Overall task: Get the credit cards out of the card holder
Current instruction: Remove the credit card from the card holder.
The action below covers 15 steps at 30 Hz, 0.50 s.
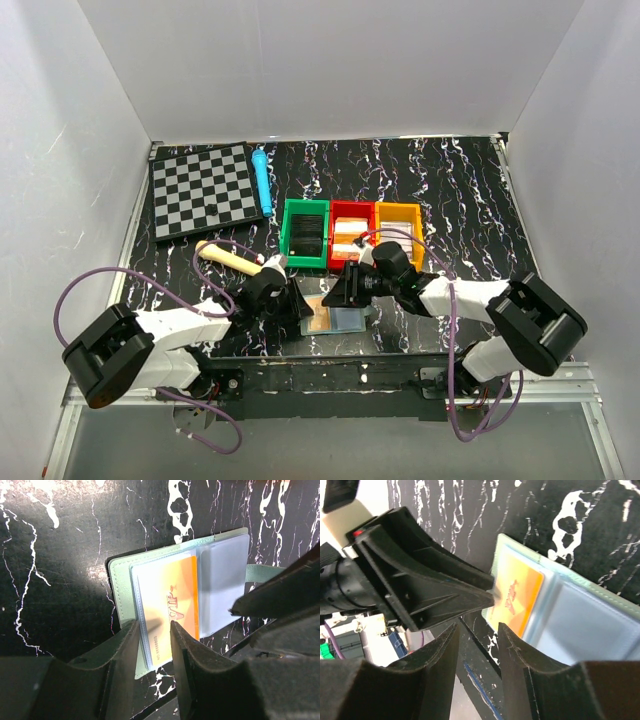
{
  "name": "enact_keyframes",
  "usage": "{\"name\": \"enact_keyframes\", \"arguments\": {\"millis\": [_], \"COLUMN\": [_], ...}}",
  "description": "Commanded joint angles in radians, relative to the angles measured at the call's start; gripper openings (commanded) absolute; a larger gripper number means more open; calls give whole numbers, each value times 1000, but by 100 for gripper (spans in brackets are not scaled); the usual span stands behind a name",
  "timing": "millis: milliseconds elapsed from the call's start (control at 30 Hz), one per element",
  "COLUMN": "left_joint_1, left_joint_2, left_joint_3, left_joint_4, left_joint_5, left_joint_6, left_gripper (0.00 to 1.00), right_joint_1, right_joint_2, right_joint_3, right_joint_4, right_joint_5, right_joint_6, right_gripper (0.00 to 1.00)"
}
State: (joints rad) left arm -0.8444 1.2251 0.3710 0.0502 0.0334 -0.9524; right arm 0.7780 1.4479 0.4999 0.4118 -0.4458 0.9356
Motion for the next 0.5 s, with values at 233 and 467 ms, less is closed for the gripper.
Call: {"name": "enact_keyframes", "arguments": {"millis": [233, 467], "left_joint_1": [-1, -1], "left_joint_2": [10, -1], "left_joint_3": [-35, -41], "left_joint_4": [30, 16], "left_joint_5": [-52, -64], "left_joint_6": [-14, -13], "left_gripper": [31, 31], "right_joint_1": [40, 40], "right_joint_2": [11, 75], "right_joint_3": [60, 26], "right_joint_4": [-16, 50], "right_joint_5": [16, 12], "right_joint_6": [2, 20], "right_gripper": [45, 44]}}
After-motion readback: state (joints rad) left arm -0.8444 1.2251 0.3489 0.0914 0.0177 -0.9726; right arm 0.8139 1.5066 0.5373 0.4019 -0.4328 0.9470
